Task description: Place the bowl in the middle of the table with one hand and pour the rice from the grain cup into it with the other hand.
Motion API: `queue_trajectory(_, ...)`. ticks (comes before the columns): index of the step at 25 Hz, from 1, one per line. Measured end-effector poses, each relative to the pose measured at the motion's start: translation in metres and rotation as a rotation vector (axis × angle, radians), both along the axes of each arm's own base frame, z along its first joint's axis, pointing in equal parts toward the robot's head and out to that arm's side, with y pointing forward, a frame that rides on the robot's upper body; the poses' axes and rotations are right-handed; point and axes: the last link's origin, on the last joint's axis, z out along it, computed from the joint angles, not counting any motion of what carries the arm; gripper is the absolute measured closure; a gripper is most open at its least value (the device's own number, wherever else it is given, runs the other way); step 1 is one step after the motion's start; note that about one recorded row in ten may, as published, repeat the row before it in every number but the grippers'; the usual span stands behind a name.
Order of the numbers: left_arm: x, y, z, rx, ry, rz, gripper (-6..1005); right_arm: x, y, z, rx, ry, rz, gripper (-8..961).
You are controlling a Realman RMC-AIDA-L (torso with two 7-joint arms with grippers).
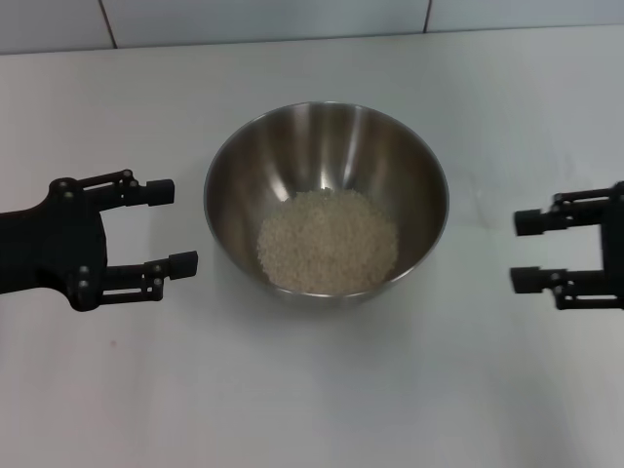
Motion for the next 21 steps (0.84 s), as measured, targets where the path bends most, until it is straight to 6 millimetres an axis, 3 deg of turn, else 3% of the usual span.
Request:
queue_trajectory(10,0.000,0.000,0.000,-0.004,0.000,0.001,201,-0.019,0.016,-0.010,-0.038,-0.031,0.072,355)
queue_trajectory(21,0.001,0.000,-0.001,-0.002,0.000,0.000,201,-0.030,0.020,-0.023,-0.093,-0.050,0.120,355)
